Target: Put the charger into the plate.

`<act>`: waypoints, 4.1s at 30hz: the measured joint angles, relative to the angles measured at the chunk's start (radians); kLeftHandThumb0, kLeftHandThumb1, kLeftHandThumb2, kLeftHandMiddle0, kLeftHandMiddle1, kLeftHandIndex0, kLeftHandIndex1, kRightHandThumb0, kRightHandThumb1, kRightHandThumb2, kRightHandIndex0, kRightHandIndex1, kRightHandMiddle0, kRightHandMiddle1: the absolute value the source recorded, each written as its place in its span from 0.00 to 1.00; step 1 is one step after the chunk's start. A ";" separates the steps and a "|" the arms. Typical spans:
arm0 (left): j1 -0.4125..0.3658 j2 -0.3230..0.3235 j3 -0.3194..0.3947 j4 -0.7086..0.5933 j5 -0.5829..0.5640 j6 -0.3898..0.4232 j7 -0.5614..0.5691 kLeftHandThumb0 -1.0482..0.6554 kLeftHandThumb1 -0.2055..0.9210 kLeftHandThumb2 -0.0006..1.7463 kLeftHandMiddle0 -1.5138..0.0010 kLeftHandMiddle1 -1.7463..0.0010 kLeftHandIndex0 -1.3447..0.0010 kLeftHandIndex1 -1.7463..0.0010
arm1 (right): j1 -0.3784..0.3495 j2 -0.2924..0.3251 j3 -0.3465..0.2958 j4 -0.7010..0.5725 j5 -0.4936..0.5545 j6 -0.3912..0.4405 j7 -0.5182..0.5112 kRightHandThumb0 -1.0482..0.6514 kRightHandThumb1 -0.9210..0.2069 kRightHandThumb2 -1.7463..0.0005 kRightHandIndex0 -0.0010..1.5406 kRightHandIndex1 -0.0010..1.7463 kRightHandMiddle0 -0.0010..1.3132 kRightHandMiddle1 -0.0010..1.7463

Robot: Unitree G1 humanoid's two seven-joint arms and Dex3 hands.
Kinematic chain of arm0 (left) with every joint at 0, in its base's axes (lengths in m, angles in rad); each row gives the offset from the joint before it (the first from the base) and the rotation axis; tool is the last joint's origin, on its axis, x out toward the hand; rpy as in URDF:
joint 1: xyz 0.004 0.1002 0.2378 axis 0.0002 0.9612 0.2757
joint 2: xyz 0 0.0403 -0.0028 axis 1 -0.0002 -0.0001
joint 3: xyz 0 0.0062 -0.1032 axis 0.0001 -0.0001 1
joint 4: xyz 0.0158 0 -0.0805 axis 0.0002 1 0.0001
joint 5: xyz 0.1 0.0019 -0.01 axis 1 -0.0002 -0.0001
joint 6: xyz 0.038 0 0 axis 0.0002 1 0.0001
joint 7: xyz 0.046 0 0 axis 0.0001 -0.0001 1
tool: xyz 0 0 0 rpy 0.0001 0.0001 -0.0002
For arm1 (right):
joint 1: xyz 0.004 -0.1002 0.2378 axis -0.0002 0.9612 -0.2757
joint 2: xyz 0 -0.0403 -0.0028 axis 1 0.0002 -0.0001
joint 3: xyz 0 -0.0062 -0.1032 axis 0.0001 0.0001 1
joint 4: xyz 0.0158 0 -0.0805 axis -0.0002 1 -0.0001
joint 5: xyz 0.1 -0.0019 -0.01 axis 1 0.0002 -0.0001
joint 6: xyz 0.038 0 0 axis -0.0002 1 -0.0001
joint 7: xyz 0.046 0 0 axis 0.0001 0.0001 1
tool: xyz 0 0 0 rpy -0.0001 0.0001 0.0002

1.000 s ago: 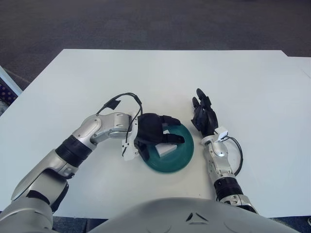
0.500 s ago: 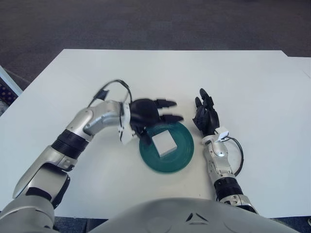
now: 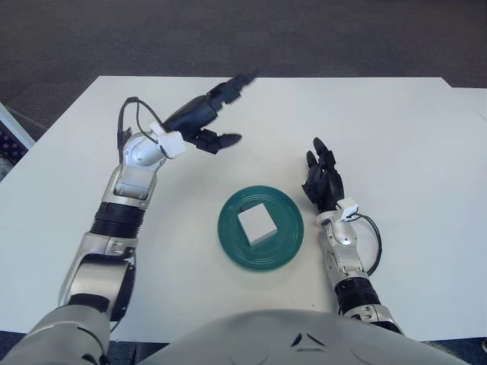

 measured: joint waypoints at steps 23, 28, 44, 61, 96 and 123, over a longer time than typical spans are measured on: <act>0.464 -0.412 0.208 -0.067 -0.463 0.280 0.321 0.00 1.00 0.54 1.00 1.00 1.00 1.00 | -0.001 0.000 0.004 0.027 -0.053 -0.031 -0.034 0.01 0.00 0.46 0.08 0.00 0.00 0.23; 0.516 -0.411 0.153 -0.030 -0.352 0.145 0.301 0.00 1.00 0.55 1.00 1.00 1.00 1.00 | -0.001 0.000 0.001 0.030 -0.057 -0.034 -0.021 0.01 0.00 0.45 0.08 0.00 0.00 0.25; 0.552 -0.388 0.056 0.176 -0.050 -0.303 0.335 0.00 1.00 0.53 1.00 1.00 1.00 1.00 | -0.002 0.000 -0.002 0.036 -0.072 -0.038 -0.007 0.03 0.00 0.42 0.11 0.01 0.00 0.28; 0.412 -0.387 0.093 0.369 -0.032 -0.466 0.363 0.00 1.00 0.48 1.00 1.00 0.92 0.96 | 0.000 -0.003 -0.006 0.032 -0.075 -0.022 0.000 0.04 0.00 0.41 0.11 0.00 0.00 0.25; 0.410 -0.386 0.099 0.374 -0.125 -0.638 0.127 0.00 1.00 0.42 0.98 1.00 1.00 0.33 | 0.081 -0.064 -0.021 -0.085 -0.007 0.050 0.143 0.07 0.00 0.46 0.02 0.00 0.00 0.08; 0.442 -0.404 0.112 0.331 -0.002 -0.618 0.341 0.05 1.00 0.41 0.70 0.09 0.80 0.05 | 0.063 -0.073 -0.075 -0.076 0.032 0.055 0.096 0.14 0.00 0.58 0.44 0.31 0.26 0.65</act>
